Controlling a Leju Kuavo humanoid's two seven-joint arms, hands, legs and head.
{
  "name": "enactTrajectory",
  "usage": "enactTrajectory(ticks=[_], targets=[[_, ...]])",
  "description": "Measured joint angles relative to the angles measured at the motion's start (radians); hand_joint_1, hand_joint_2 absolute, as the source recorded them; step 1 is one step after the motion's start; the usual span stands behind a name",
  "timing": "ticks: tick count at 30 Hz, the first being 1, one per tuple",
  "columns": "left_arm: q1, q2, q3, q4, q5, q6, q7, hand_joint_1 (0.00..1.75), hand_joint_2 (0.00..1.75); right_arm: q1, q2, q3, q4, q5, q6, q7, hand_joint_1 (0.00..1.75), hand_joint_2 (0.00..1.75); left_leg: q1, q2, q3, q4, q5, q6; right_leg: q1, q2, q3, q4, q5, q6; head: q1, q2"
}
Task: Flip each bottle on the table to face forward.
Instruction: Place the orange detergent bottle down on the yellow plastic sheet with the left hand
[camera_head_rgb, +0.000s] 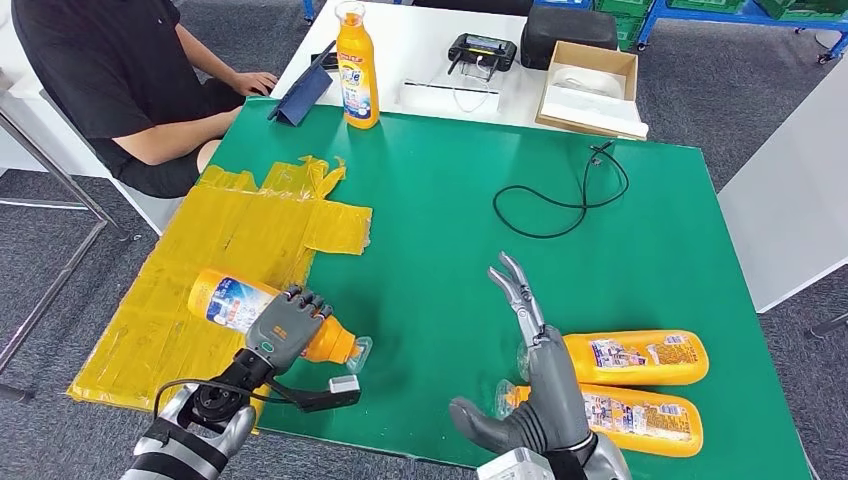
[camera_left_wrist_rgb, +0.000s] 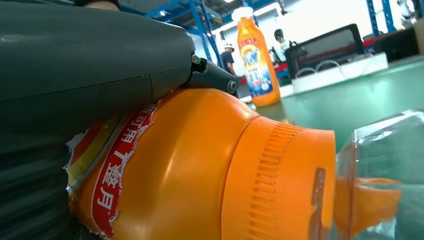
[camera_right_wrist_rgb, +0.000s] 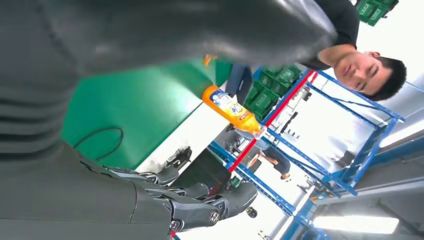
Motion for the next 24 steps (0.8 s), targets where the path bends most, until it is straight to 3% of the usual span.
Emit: enactTrajectory(ticks=[2, 6, 10, 24], targets=[[-0.001, 0.004, -0.002, 0.013, 0.010, 0.000, -0.007, 1.75, 1.75, -0.009, 0.000, 0.000, 0.003, -0.004, 0.001, 0.000, 0.00, 1.75, 0.000, 0.000, 0.000, 0.000, 0.000, 0.000, 0.000, 0.000, 0.000, 0.000, 0.000, 0.000, 0.000, 0.000], [-0.009, 0.007, -0.004, 0.031, 0.020, 0.000, -0.012, 0.03, 1.75, -0.020, 0.001, 0.000, 0.010, -0.008, 0.003, 0.000, 0.00, 1.75, 0.000, 0.000, 0.000, 0.000, 0.000, 0.000, 0.000, 0.000, 0.000, 0.000, 0.000, 0.000, 0.000, 0.000], [-0.016, 0.007, -0.004, 0.043, 0.016, -0.002, 0.001, 0.00, 0.00, -0.022, 0.001, 0.000, 0.015, -0.006, 0.003, -0.001, 0.00, 1.75, 0.000, 0.000, 0.000, 0.000, 0.000, 0.000, 0.000, 0.000, 0.000, 0.000, 0.000, 0.000, 0.000, 0.000], [-0.032, 0.007, -0.004, 0.061, 0.041, -0.019, -0.004, 0.00, 0.00, -0.024, 0.010, 0.000, 0.030, -0.005, 0.002, -0.010, 0.00, 1.75, 0.000, 0.000, 0.000, 0.000, 0.000, 0.000, 0.000, 0.000, 0.000, 0.000, 0.000, 0.000, 0.000, 0.000]])
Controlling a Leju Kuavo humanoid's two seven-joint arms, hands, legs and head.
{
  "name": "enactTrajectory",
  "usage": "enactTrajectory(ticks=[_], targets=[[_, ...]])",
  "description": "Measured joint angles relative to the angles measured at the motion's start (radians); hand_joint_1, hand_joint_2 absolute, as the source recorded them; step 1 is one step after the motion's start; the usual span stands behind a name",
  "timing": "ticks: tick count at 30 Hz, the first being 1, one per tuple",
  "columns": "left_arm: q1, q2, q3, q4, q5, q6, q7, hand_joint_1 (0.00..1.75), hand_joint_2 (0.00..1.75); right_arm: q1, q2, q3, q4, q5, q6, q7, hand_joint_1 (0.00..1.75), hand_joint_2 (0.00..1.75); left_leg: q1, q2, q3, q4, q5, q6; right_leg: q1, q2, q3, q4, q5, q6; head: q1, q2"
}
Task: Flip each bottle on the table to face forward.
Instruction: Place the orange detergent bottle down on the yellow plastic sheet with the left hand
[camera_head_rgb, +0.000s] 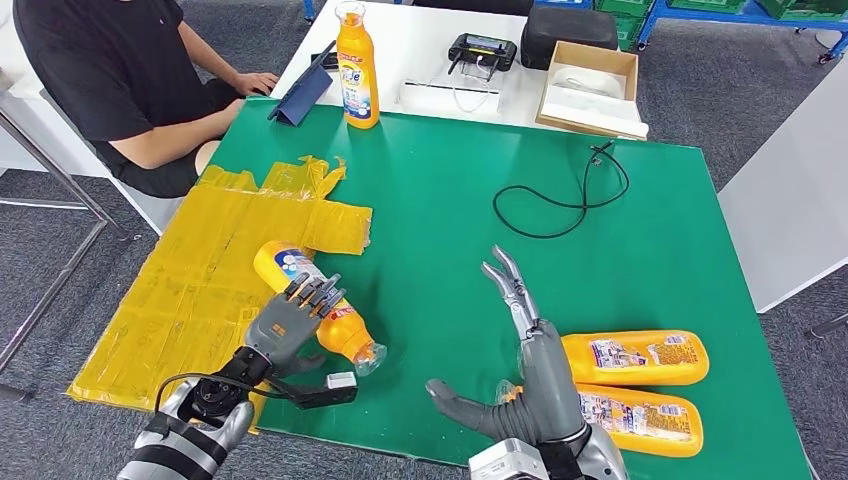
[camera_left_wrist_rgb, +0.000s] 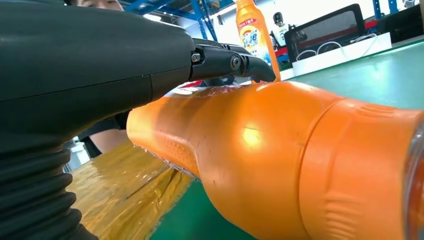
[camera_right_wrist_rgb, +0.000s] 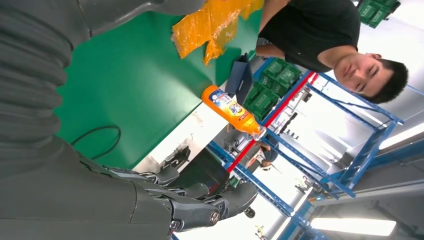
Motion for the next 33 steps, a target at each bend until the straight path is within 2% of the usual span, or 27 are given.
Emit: enactTrajectory(ticks=[6, 10, 18, 20, 22, 24, 28, 33], targets=[[-0.001, -0.002, 0.012, -0.005, 0.048, 0.014, -0.019, 0.00, 0.00, -0.002, 0.007, 0.000, 0.000, -0.009, -0.004, -0.013, 0.00, 1.75, 0.000, 0.000, 0.000, 0.000, 0.000, 0.000, 0.000, 0.000, 0.000, 0.000, 0.000, 0.000, 0.000, 0.000], [0.007, -0.046, 0.061, -0.066, 0.261, 0.019, -0.083, 0.00, 0.00, 0.007, 0.010, -0.001, -0.001, 0.014, -0.014, -0.014, 0.00, 1.75, 0.000, 0.000, 0.000, 0.000, 0.000, 0.000, 0.000, 0.000, 0.000, 0.000, 0.000, 0.000, 0.000, 0.000], [0.057, -0.172, 0.241, -0.316, 0.862, -0.256, -0.145, 0.00, 0.00, 0.087, 0.014, -0.007, -0.033, 0.141, -0.064, -0.010, 0.00, 1.75, 0.000, 0.000, 0.000, 0.000, 0.000, 0.000, 0.000, 0.000, 0.000, 0.000, 0.000, 0.000, 0.000, 0.000], [0.073, -0.196, 0.282, -0.364, 0.938, -0.291, -0.147, 0.00, 0.87, 0.102, 0.013, -0.013, -0.042, 0.159, -0.068, -0.009, 0.00, 1.75, 0.000, 0.000, 0.000, 0.000, 0.000, 0.000, 0.000, 0.000, -0.001, 0.000, 0.000, 0.000, 0.000, 0.000], [0.083, -0.214, 0.310, -0.399, 0.972, -0.308, -0.148, 0.00, 0.87, 0.110, 0.013, -0.017, -0.048, 0.168, -0.071, -0.009, 0.00, 1.75, 0.000, 0.000, 0.000, 0.000, 0.000, 0.000, 0.000, 0.000, -0.001, 0.000, 0.000, 0.000, 0.000, 0.000], [0.090, -0.226, 0.329, -0.421, 0.997, -0.327, -0.146, 0.00, 0.00, 0.115, 0.013, -0.019, -0.053, 0.185, -0.074, -0.009, 0.00, 1.75, 0.000, 0.000, 0.000, 0.000, 0.000, 0.000, 0.000, 0.000, -0.001, 0.000, 0.000, 0.000, 0.000, 0.000], [0.119, -0.260, 0.364, -0.473, 1.104, -0.393, -0.120, 0.00, 0.00, 0.135, 0.019, -0.029, -0.074, 0.268, -0.073, -0.009, 0.00, 1.75, 0.000, 0.000, 0.000, 0.000, 0.000, 0.000, 0.000, 0.000, 0.000, 0.000, 0.000, 0.000, 0.000, 0.000], [0.161, -0.283, 0.372, -0.531, 1.118, -0.412, -0.115, 0.00, 0.00, 0.161, 0.016, -0.041, -0.093, 0.307, -0.072, -0.003, 0.00, 1.75, 0.000, 0.000, 0.000, 0.000, -0.001, 0.000, 0.000, 0.000, 0.000, 0.000, 0.000, 0.000, 0.000, 0.000]])
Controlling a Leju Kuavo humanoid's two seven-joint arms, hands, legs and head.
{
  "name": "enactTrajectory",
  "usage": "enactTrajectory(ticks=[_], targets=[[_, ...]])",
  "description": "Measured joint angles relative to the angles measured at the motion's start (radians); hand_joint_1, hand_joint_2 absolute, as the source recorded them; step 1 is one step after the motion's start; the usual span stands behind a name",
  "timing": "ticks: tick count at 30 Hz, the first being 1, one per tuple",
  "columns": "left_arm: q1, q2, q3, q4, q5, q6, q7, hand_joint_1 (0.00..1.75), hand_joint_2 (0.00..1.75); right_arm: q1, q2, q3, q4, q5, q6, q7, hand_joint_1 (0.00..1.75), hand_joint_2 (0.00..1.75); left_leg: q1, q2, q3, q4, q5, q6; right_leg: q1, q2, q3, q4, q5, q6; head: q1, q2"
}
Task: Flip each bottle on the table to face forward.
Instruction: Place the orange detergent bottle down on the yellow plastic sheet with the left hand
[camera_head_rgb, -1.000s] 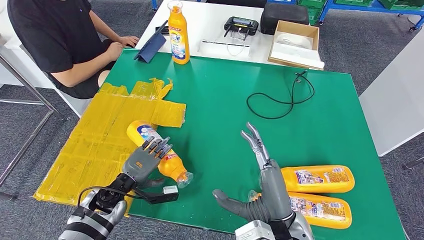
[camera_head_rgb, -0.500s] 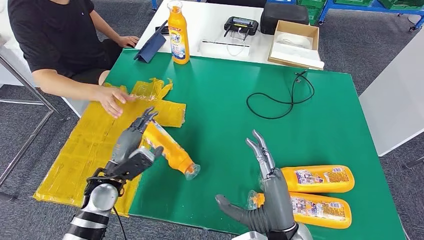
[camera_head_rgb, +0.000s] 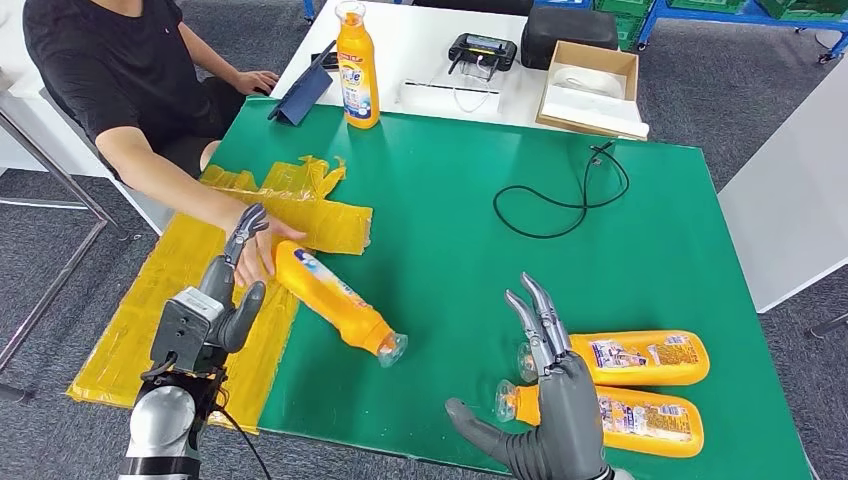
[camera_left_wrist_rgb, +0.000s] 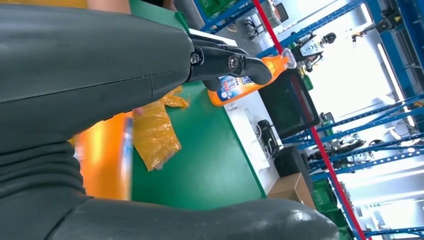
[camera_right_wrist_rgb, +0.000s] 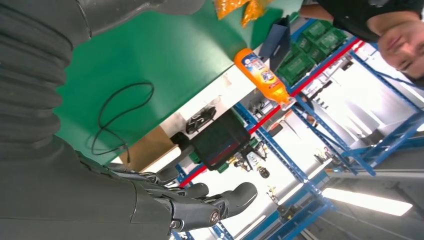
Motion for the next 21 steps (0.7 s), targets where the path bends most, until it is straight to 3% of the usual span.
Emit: enactTrajectory(ticks=[7, 11, 15, 21], targets=[[0.020, -0.011, 0.005, -0.031, 0.003, -0.001, 0.001, 0.00, 0.00, 0.013, -0.004, -0.009, -0.006, 0.004, 0.002, 0.010, 0.00, 1.75, 0.000, 0.000, 0.000, 0.000, 0.000, 0.000, 0.000, 0.000, 0.000, 0.000, 0.000, 0.000, 0.000, 0.000], [0.046, -0.014, 0.010, -0.029, 0.031, -0.007, 0.018, 0.00, 0.00, 0.032, -0.019, -0.011, -0.003, -0.019, 0.045, 0.070, 0.00, 1.75, 0.000, 0.000, 0.001, 0.000, 0.000, 0.000, 0.000, 0.000, 0.001, 0.000, 0.000, 0.000, 0.000, 0.000], [0.091, -0.013, 0.012, -0.024, 0.085, -0.024, 0.009, 0.00, 0.00, 0.075, -0.087, -0.010, 0.002, -0.026, 0.046, 0.141, 0.00, 1.75, 0.000, 0.000, 0.000, 0.000, -0.001, 0.000, 0.000, 0.000, 0.000, 0.000, 0.000, 0.000, 0.000, 0.000], [0.126, -0.007, 0.007, -0.034, 0.153, -0.039, 0.017, 0.00, 0.00, 0.135, -0.244, 0.001, 0.000, 0.019, 0.008, 0.298, 0.00, 1.75, -0.001, 0.000, 0.000, 0.000, -0.002, 0.001, -0.001, 0.000, 0.000, -0.001, 0.000, 0.000, 0.000, 0.000]])
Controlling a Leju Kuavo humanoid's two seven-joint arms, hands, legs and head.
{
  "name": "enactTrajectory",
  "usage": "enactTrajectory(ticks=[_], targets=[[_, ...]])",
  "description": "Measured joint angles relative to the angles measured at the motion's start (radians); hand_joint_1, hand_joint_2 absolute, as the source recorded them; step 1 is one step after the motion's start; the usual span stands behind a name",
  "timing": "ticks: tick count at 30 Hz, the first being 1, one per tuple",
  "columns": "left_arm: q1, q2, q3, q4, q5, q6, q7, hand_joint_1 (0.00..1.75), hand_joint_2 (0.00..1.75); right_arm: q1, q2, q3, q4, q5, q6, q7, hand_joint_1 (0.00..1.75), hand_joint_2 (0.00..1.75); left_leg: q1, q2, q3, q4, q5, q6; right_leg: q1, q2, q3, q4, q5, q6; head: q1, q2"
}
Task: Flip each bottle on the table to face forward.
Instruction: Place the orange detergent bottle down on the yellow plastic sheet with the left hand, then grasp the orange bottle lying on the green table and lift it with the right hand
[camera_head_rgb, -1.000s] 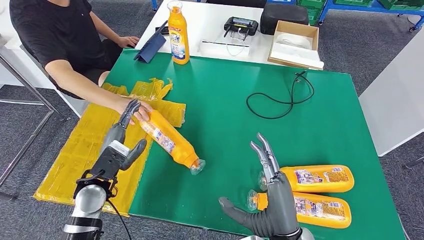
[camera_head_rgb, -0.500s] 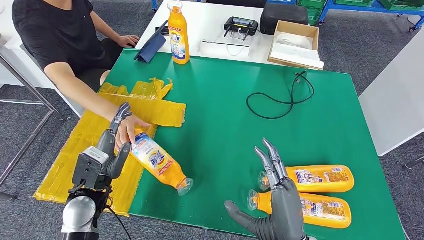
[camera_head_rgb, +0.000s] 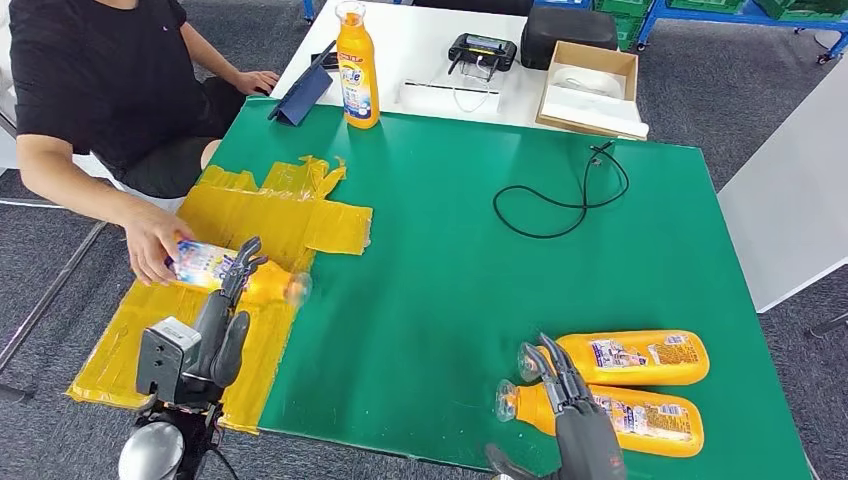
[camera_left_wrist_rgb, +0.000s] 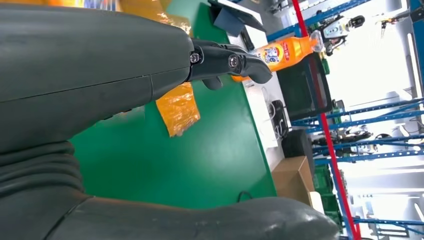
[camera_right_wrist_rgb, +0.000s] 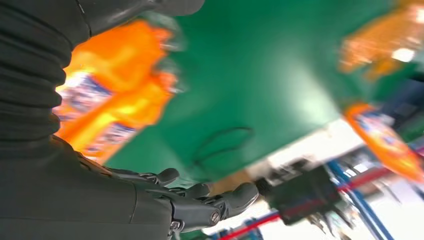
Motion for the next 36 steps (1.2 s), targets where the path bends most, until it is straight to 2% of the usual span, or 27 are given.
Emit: enactTrajectory(ticks=[5, 8, 21, 24, 36], targets=[[0.009, 0.009, -0.012, -0.004, 0.030, 0.004, 0.009, 0.00, 0.00, 0.043, -0.130, 0.029, -0.013, 0.026, -0.045, 0.112, 0.00, 1.75, 0.000, 0.000, 0.000, 0.000, 0.000, 0.000, 0.000, 0.000, 0.000, 0.000, 0.000, 0.000, 0.000, 0.000], [0.009, 0.017, -0.015, -0.004, 0.043, 0.007, 0.010, 0.00, 0.00, 0.054, -0.189, 0.055, -0.017, 0.033, -0.079, 0.153, 0.00, 1.75, 0.000, 0.000, 0.000, 0.000, 0.000, 0.000, 0.000, 0.000, 0.000, 0.000, 0.000, 0.000, 0.000, 0.000], [0.028, 0.029, -0.014, -0.004, 0.075, -0.013, -0.006, 0.00, 0.00, 0.071, -0.318, 0.133, -0.037, 0.077, -0.146, 0.324, 0.00, 1.75, 0.000, 0.000, 0.000, 0.000, 0.000, 0.000, 0.000, 0.000, 0.000, 0.000, 0.000, 0.000, 0.000, 0.000], [0.048, 0.036, -0.008, -0.004, 0.091, -0.031, -0.024, 0.00, 0.00, 0.075, -0.319, 0.132, -0.033, 0.078, -0.143, 0.335, 0.00, 1.75, 0.000, 0.000, 0.000, 0.000, 0.000, 0.000, 0.000, 0.000, 0.000, 0.000, 0.000, 0.000, 0.000, 0.000], [0.080, 0.038, 0.028, 0.004, 0.095, -0.074, -0.048, 0.00, 0.00, 0.081, -0.254, 0.094, -0.011, 0.106, -0.084, 0.277, 0.00, 1.75, 0.001, 0.000, 0.001, 0.000, 0.000, 0.000, 0.000, 0.000, 0.000, 0.000, 0.000, 0.000, 0.000, 0.000]])
